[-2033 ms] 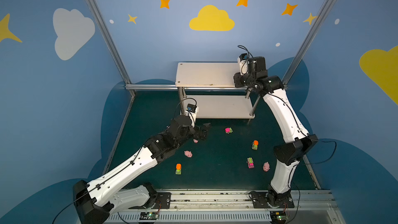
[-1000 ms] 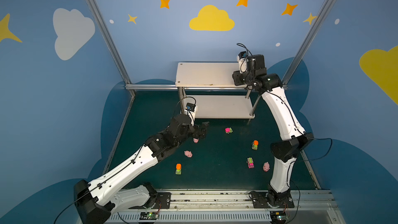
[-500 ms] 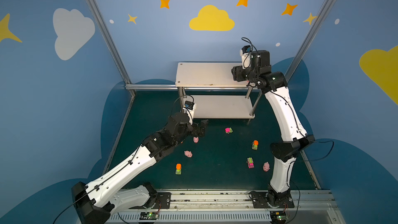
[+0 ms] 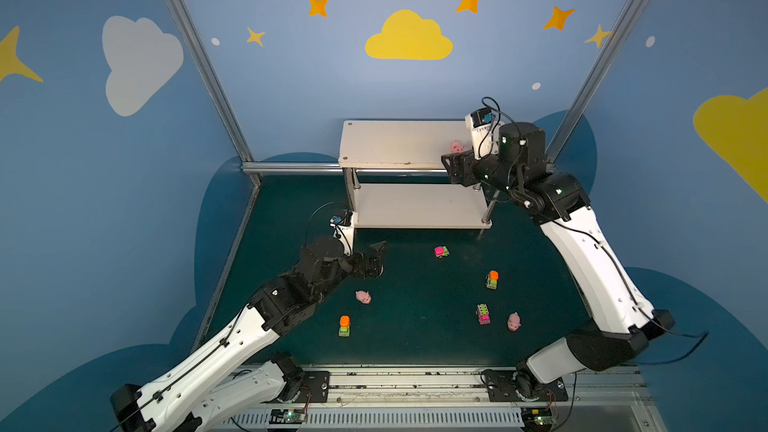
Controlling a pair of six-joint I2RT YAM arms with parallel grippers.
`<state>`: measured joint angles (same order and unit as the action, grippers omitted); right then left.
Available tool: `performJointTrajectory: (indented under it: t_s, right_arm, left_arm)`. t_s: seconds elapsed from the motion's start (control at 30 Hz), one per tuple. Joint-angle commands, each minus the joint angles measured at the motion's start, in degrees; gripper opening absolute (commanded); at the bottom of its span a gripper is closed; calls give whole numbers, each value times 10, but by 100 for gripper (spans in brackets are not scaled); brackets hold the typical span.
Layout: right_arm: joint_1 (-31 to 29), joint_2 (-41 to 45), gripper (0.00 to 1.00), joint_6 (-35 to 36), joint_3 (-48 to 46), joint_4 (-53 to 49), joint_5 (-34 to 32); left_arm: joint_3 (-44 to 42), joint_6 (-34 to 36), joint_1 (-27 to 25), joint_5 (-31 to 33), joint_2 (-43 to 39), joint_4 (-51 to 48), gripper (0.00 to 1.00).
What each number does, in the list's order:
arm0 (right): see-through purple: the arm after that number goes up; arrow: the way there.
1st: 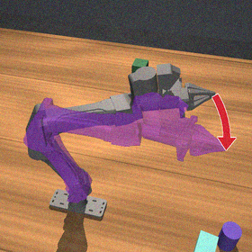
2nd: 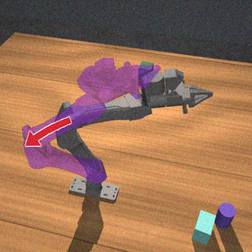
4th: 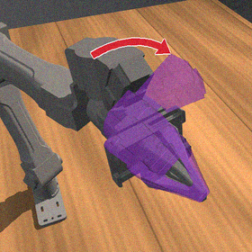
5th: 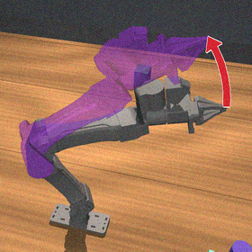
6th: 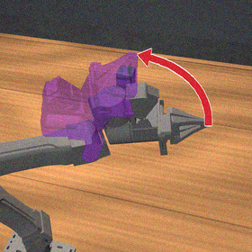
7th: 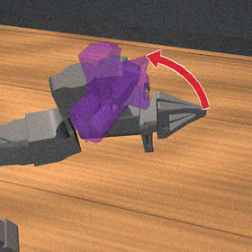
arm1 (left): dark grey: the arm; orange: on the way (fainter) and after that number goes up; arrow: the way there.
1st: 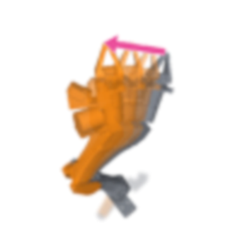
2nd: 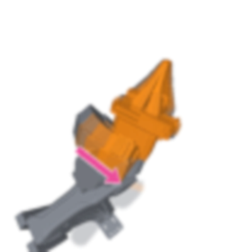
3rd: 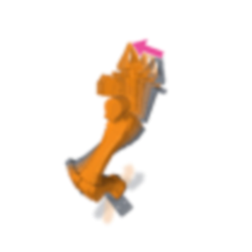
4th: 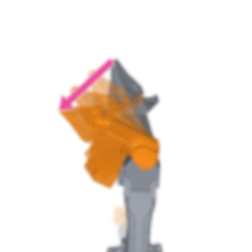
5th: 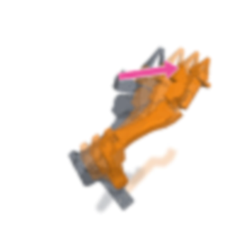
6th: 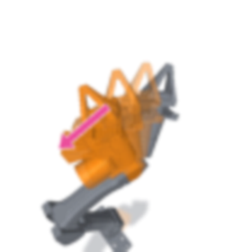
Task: Place and organize the plastic toys onto the shelf
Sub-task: 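Move the right gripper back down over a pink pig on the table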
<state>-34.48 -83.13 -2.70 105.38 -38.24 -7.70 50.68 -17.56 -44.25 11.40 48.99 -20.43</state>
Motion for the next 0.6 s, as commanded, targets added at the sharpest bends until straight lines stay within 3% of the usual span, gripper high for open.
performJointTrajectory:
  t_s: [0.0, 0.1, 0.27, 0.57]
  right_arm:
    - [-34, 48, 84, -27, -104, 49, -26]
    - [-65, 100, 84, -59, -207, 80, -30]
    - [-86, 152, 84, -122, -357, 157, 21]
    - [-140, 118, 84, -175, -470, 227, 23]
  left_arm:
    - [-35, -42, 0, 13, -33, -19, 100]
    - [-75, -64, -2, 15, -64, -30, 100]
    - [-136, -95, -3, 18, -101, -44, 100]
    - [-207, -139, -2, 42, -138, -42, 100]
